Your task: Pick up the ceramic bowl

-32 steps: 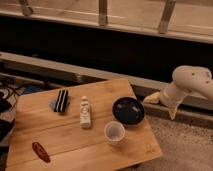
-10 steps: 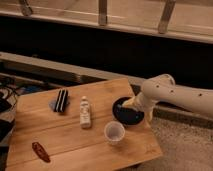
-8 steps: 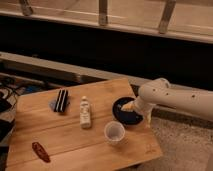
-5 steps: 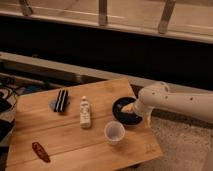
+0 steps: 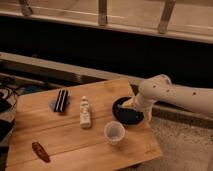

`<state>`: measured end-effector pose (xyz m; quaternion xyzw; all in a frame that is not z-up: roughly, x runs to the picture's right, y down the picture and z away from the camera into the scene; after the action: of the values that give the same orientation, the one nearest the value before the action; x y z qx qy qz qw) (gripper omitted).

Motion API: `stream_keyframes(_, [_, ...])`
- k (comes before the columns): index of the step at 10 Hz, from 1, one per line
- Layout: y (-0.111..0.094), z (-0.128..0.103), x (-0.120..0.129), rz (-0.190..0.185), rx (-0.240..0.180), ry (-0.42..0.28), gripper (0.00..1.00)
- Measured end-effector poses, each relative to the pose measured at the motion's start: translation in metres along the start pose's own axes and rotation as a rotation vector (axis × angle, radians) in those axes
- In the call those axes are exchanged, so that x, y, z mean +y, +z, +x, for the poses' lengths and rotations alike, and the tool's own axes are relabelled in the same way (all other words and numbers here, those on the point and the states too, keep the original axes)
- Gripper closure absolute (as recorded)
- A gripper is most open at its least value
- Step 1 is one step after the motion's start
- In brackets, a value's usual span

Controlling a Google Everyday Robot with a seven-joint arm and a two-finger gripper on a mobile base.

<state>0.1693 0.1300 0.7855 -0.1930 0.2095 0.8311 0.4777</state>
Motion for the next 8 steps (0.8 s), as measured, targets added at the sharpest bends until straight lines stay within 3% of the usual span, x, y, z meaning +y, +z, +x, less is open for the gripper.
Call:
stream_keyframes(2, [0.021,-0.011,-0.012,0.027,0.013,0.033,0.10])
stream_keyframes(5, [0.073,-0.027,-0.031,0.063,0.052,0.097,0.10])
stream_keyframes(8, [0.092,-0.031,-0.047,0.071,0.096,0.110,0.12])
